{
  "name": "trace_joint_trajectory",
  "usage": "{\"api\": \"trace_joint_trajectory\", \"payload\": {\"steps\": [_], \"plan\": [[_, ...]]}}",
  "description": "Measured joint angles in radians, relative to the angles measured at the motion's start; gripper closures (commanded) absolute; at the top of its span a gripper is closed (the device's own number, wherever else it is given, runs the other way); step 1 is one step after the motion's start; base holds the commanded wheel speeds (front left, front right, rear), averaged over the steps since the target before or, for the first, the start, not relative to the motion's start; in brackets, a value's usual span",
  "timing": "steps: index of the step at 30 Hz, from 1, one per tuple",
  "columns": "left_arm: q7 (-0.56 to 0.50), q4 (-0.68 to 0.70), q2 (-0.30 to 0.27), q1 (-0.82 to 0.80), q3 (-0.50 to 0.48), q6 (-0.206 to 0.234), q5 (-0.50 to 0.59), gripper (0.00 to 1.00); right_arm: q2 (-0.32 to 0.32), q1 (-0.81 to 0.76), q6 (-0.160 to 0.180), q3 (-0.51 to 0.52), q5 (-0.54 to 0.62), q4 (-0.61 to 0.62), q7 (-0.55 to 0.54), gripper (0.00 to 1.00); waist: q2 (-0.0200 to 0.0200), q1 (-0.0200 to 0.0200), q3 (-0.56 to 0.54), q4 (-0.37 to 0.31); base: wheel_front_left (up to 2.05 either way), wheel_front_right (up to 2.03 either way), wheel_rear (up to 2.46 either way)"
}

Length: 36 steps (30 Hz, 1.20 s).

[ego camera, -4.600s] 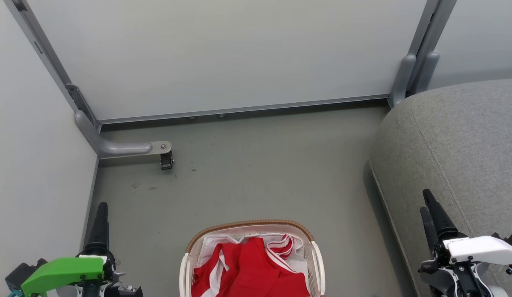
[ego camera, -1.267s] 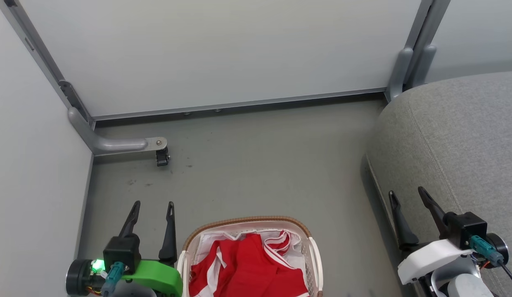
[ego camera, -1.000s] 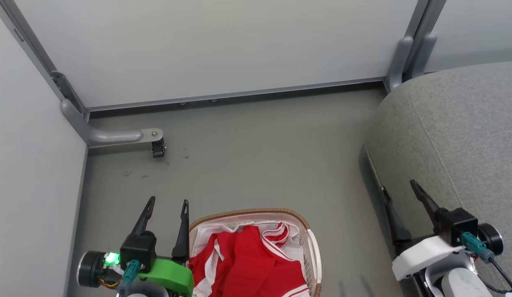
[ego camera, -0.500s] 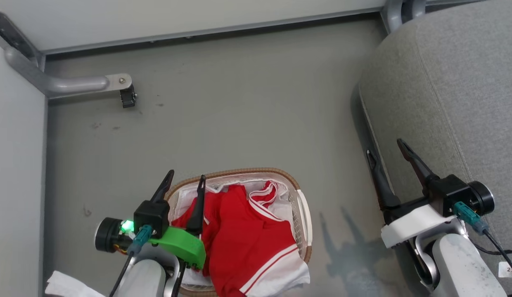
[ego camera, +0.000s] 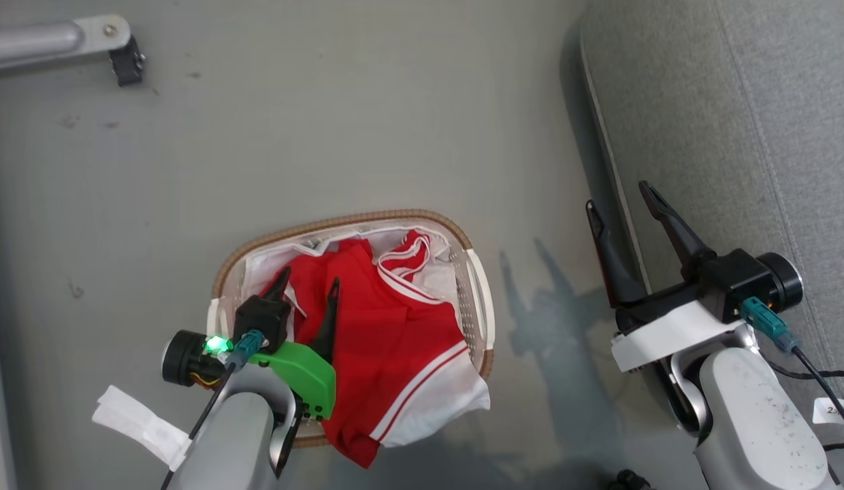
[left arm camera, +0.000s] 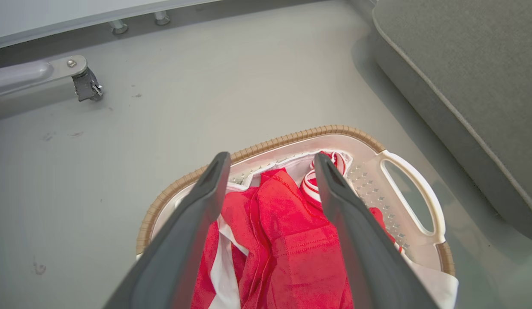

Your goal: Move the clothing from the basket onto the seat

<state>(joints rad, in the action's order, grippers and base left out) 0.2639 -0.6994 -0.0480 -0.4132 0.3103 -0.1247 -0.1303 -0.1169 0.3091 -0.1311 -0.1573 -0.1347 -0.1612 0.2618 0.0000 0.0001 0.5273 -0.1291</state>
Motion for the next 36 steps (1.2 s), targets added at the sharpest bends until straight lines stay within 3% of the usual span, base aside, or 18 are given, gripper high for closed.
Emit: {"api": "trace_joint_trajectory", "payload": {"steps": [25,36], "plan": [[0.000,-0.418,-0.019,-0.241,0.203,-0.004,-0.155,0.00,0.025,0.049,0.000,-0.038,-0.007,0.052,0.000,0.00,0.0000,-0.0001,0.276,-0.071,0.00,0.00,0.00],[0.000,-0.495,-0.038,-0.315,0.263,-0.004,-0.190,0.00,0.043,0.058,0.000,-0.049,-0.015,0.049,0.000,0.00,0.0000,-0.0001,0.327,-0.104,0.00,0.00,0.00]]}}
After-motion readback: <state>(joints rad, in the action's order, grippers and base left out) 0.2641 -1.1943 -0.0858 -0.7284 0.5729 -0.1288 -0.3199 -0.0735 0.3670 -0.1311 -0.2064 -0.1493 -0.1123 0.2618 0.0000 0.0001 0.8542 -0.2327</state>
